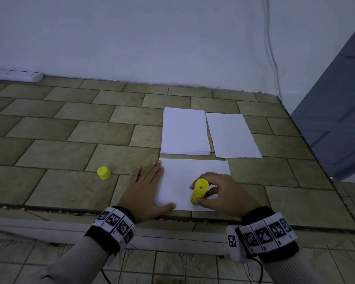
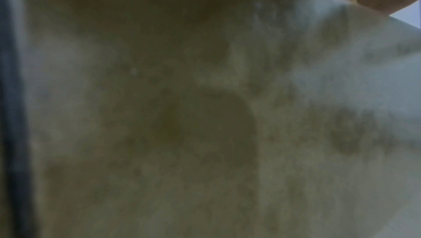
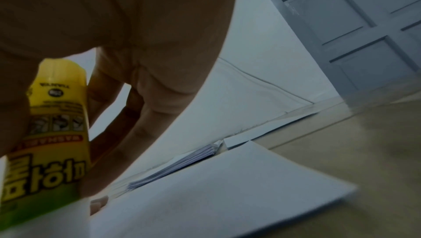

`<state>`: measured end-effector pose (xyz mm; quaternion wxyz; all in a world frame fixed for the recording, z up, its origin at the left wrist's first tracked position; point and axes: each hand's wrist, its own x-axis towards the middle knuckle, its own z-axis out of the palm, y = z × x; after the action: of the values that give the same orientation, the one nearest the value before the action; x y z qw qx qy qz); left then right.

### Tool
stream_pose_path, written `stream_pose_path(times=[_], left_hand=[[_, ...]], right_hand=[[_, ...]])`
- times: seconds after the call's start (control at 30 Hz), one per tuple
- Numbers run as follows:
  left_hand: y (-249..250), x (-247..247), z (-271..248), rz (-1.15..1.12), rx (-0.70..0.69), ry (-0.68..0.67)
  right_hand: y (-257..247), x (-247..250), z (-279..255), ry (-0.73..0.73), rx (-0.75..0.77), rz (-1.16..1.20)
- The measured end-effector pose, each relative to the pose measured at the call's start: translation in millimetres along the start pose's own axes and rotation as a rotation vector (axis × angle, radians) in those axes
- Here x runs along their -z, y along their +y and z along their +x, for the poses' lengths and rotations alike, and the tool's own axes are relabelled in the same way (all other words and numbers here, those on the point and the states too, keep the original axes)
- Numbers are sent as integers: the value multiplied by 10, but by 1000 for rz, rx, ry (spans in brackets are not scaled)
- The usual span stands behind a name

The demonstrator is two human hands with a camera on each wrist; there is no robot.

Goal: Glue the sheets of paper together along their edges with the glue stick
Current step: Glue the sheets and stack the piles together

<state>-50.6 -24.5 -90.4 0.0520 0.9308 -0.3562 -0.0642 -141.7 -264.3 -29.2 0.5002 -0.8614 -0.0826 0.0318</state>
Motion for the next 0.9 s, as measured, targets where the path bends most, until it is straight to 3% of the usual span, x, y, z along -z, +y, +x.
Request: stream_pose_path(times=[0.5,0.9], left_hand=[[8,10,-1,1,8,18],[8,-4,9,14,23,15]], right_hand=[[80,285,662,10,-4,-101],[178,310,866,158,-27,-176]])
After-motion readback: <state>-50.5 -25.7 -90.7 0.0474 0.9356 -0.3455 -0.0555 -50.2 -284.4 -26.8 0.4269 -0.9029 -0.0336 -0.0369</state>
